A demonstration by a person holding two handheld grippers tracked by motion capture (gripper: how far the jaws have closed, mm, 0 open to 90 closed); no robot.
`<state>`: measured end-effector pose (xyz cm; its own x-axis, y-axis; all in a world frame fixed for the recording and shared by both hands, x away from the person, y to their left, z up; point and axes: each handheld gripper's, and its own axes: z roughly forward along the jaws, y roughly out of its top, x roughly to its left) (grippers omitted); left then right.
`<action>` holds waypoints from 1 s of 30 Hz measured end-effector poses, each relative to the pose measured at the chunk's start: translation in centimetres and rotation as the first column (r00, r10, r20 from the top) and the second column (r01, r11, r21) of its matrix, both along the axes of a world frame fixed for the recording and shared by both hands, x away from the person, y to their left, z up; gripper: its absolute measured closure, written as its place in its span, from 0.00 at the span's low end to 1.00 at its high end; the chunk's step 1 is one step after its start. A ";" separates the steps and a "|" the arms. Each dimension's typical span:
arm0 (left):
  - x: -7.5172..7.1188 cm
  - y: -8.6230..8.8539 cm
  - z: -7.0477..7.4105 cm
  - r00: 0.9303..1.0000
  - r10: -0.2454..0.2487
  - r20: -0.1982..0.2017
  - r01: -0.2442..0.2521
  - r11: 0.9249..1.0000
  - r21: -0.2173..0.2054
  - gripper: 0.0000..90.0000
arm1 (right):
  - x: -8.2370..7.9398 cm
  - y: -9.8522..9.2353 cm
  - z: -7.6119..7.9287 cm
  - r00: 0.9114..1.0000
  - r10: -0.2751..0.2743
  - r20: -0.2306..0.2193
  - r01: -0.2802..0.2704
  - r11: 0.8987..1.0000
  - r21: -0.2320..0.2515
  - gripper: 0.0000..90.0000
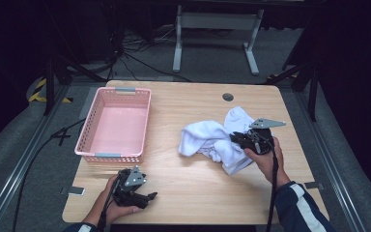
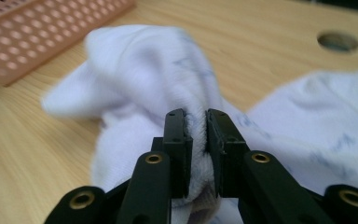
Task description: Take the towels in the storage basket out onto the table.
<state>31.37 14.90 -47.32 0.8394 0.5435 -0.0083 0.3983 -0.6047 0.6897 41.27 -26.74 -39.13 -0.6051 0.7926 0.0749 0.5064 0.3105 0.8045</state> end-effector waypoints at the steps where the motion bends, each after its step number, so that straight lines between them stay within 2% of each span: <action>1: 0.0 -0.6 0.2 1.000 -0.013 0.007 0.013 1.000 -0.002 0.27 | 0.4 -0.4 -0.3 1.000 -0.011 -0.023 0.011 1.000 -0.007 0.86; 2: 0.2 -1.4 0.5 0.999 -0.038 0.018 0.038 0.999 -0.013 0.27 | 0.7 -0.9 -0.8 0.999 -0.030 -0.036 0.028 0.999 -0.036 0.86; 3: 0.2 -1.4 0.5 0.999 -0.038 0.018 0.038 0.999 -0.013 0.28 | 0.7 -0.9 -0.8 0.999 -0.030 -0.036 0.028 0.999 -0.036 0.86; 4: 0.3 -2.1 0.9 0.999 -0.047 0.024 0.047 0.998 -0.035 0.28 | 1.2 -1.4 -1.4 0.998 -0.055 -0.043 0.051 0.995 -0.089 0.86; 5: 0.5 -2.8 1.2 0.998 -0.054 0.044 0.057 0.997 -0.052 0.29 | 1.5 -1.9 -2.0 0.996 -0.070 -0.062 0.063 0.993 -0.102 0.85; 9: 1.5 -6.0 2.6 0.991 -0.100 0.088 0.107 0.992 -0.073 0.31 | 2.1 -2.9 -3.0 0.989 -0.064 -0.132 0.053 0.995 -0.084 0.85; 11: 2.2 -7.8 3.1 0.986 -0.122 0.114 0.132 0.988 -0.076 0.32 | 2.0 -2.9 -3.3 0.984 -0.052 -0.168 0.037 0.995 -0.091 0.85; 12: 2.7 -8.8 3.5 0.983 -0.133 0.128 0.144 0.987 -0.076 0.32 | 1.9 -2.8 -3.5 0.984 -0.044 -0.174 0.027 0.995 -0.099 0.85; 15: 3.8 -10.8 4.5 0.981 -0.128 0.143 0.146 0.982 -0.119 0.33 | 1.3 -2.8 -3.2 0.986 -0.005 -0.169 -0.008 0.997 -0.076 0.83; 16: 4.1 -11.3 4.8 0.982 -0.124 0.146 0.143 0.981 -0.131 0.34 | 1.1 -2.8 -3.0 0.986 0.003 -0.166 -0.015 0.997 -0.069 0.81; 17: 4.3 -11.8 5.2 0.982 -0.114 0.151 0.134 0.983 -0.125 0.35 | 0.8 -2.7 -2.8 0.987 -0.001 -0.159 -0.011 0.997 -0.075 0.76; 18: 4.3 -11.9 5.3 0.981 -0.117 0.155 0.136 0.983 -0.119 0.35 | 0.5 -2.7 -2.4 0.992 -0.027 -0.124 0.013 0.993 -0.117 0.63; 19: 4.3 -11.8 5.4 0.978 -0.129 0.163 0.147 0.983 -0.109 0.35 | 0.3 -2.7 -2.2 0.994 -0.048 -0.096 0.034 0.988 -0.147 0.56; 20: 4.2 -11.6 5.4 0.977 -0.139 0.163 0.155 0.984 -0.090 0.35 | -0.1 -2.7 -1.7 0.996 -0.065 -0.054 0.055 0.985 -0.165 0.55; 22: 3.9 -10.6 4.9 0.977 -0.149 0.151 0.159 0.986 -0.056 0.35 | -0.8 -2.9 -1.0 0.999 -0.038 -0.017 0.035 0.991 -0.126 0.54; 23: 3.9 -10.6 4.9 0.977 -0.149 0.151 0.159 0.986 -0.056 0.35 | -0.8 -2.9 -1.0 0.999 -0.038 -0.017 0.035 0.991 -0.126 0.54; 24: 3.7 -9.4 4.3 0.981 -0.146 0.128 0.152 0.988 -0.035 0.34 | -1.8 -2.9 0.1 0.999 -0.017 0.044 0.021 0.996 -0.086 0.58; 25: 3.7 -9.4 4.3 0.981 -0.146 0.128 0.152 0.988 -0.035 0.34 | -1.8 -2.9 0.1 0.999 -0.017 0.044 0.021 0.996 -0.086 0.58; 26: 3.6 -8.5 3.9 0.984 -0.147 0.104 0.151 0.988 -0.025 0.34 | -2.2 -2.7 0.5 0.998 0.013 0.057 -0.010 0.999 -0.054 0.58; 27: 3.4 -7.8 3.5 0.985 -0.147 0.091 0.149 0.989 -0.012 0.34 | -2.6 -2.3 0.9 0.997 0.038 0.074 -0.035 0.998 -0.044 0.57; 29: 3.0 -6.4 2.8 0.988 -0.138 0.068 0.138 0.990 -0.003 0.33 | -3.1 -1.2 1.1 0.993 0.090 0.081 -0.087 0.995 -0.038 0.55; 30: 2.9 -5.8 2.5 0.989 -0.133 0.064 0.134 0.991 -0.003 0.33 | -3.2 -0.6 1.0 0.991 0.107 0.075 -0.103 0.993 -0.052 0.54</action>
<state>34.23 9.14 -44.81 0.9034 0.4266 0.0438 0.2697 -0.6445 0.7154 38.06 -27.39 -38.12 -0.6876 0.7260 -0.0122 0.4054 0.3979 0.8230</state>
